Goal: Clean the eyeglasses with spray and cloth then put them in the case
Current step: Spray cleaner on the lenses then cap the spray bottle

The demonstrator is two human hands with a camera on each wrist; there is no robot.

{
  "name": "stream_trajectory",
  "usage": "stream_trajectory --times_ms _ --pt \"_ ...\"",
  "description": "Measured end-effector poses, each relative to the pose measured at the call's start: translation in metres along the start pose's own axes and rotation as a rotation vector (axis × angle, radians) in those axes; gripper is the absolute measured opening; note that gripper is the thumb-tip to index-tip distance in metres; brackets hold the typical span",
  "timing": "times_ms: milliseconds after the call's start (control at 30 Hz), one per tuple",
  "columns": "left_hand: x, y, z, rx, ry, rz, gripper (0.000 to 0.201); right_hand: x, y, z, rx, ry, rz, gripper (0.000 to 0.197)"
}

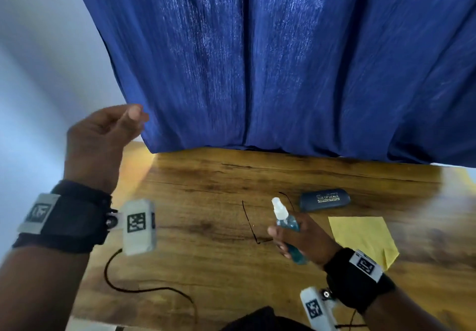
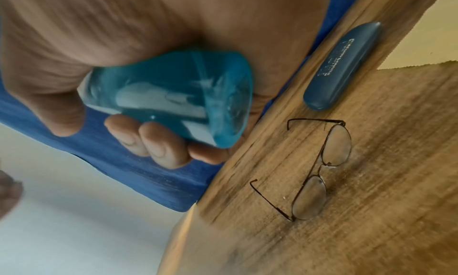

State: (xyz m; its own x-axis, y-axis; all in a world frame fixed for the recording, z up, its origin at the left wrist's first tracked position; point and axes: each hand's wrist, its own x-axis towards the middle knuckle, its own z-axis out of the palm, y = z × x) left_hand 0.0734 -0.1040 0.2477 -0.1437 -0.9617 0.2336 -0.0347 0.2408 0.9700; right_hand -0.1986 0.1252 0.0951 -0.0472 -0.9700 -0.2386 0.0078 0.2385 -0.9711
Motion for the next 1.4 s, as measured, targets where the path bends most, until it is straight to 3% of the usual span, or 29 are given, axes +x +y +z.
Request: stream_trajectory --times_ms 167,300,433,533,667,733,833,967,1100,1267,1400 --pt "-0.035 -0.098 0.023 0.319 -0.161 -0.197 0.011 0.003 -0.006 0.005 0.121 0.024 -0.056 0.062" --pt "-0.08 -0.2 0.036 0.586 -0.389 -0.231 0.023 -0.006 -0.008 0.0 0.179 0.033 -0.07 0.053" --pt "-0.11 -0.253 0.027 0.903 -0.507 -0.274 0.022 -0.018 -0.013 -0.005 0.27 0.043 -0.042 0.037" --pt "-0.116 -0.259 0.017 1.005 -0.546 -0.253 0.028 -0.023 -0.014 -0.01 0.409 0.014 -0.027 0.049" --pt "-0.114 -0.243 0.017 0.986 -0.503 -0.221 0.064 -0.028 -0.012 -0.022 0.799 0.042 -0.036 0.049" --pt "-0.112 -0.235 0.027 0.975 -0.47 -0.17 0.062 -0.032 -0.01 -0.031 0.889 0.056 -0.06 0.048" --pt "-0.111 -0.225 0.053 0.956 -0.496 -0.088 0.052 -0.038 -0.008 -0.045 0.987 -0.04 -0.131 0.036" --pt "-0.121 -0.212 0.099 0.908 -0.592 0.001 0.042 -0.048 -0.004 -0.059 0.989 -0.078 -0.187 0.035" --pt "-0.141 -0.205 0.144 0.903 -0.769 0.024 0.048 -0.057 0.002 -0.075 0.967 -0.082 -0.223 0.042" --pt "-0.16 -0.204 0.182 0.995 -0.951 0.009 0.054 -0.068 0.002 -0.094 0.769 0.176 -0.079 0.066" --pt "-0.167 -0.204 0.202 1.048 -0.973 0.014 0.033 -0.078 0.012 -0.109 0.686 0.23 -0.075 0.057"
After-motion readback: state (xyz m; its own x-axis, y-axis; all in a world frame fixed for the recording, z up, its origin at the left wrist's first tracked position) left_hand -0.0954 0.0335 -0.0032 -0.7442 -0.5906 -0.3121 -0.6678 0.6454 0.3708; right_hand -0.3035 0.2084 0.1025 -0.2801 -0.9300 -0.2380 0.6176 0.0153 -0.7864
